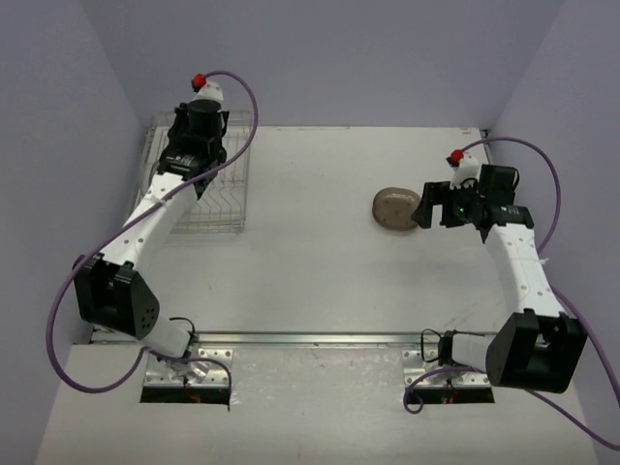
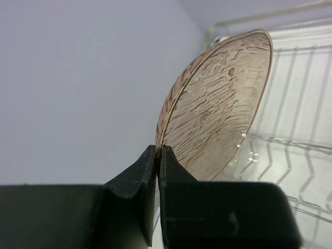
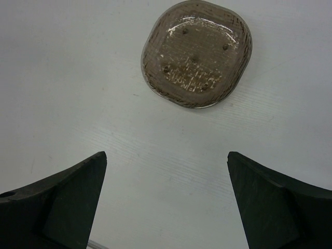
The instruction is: Unload the plates from the dish rack
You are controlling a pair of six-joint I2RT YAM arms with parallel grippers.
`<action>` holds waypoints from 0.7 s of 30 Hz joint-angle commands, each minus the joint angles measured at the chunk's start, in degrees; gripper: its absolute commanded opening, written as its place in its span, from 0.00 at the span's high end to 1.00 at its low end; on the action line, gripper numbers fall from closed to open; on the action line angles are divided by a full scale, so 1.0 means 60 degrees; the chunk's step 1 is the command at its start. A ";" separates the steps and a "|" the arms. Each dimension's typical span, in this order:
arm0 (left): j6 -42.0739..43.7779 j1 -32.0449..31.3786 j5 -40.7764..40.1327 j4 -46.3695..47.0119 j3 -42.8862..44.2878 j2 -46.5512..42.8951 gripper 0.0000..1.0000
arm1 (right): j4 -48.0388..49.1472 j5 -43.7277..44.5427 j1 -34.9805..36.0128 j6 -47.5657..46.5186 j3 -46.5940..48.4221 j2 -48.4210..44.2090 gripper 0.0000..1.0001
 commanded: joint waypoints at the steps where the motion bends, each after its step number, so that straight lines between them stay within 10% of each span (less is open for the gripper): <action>1: -0.2056 -0.0079 0.3884 -0.2088 0.0912 -0.0818 1.00 | 0.0884 -0.1982 -0.0012 0.1651 0.0292 -0.0155 0.01; 10: -0.4137 -0.0229 1.0791 -0.2736 0.0385 -0.1893 1.00 | 0.2736 -0.3096 0.1454 0.4357 0.0672 0.0064 0.02; 21: -0.5483 -0.0361 1.1814 -0.2280 -0.0324 -0.1504 1.00 | 0.3481 -0.0968 0.4763 0.5027 0.2643 0.2058 0.05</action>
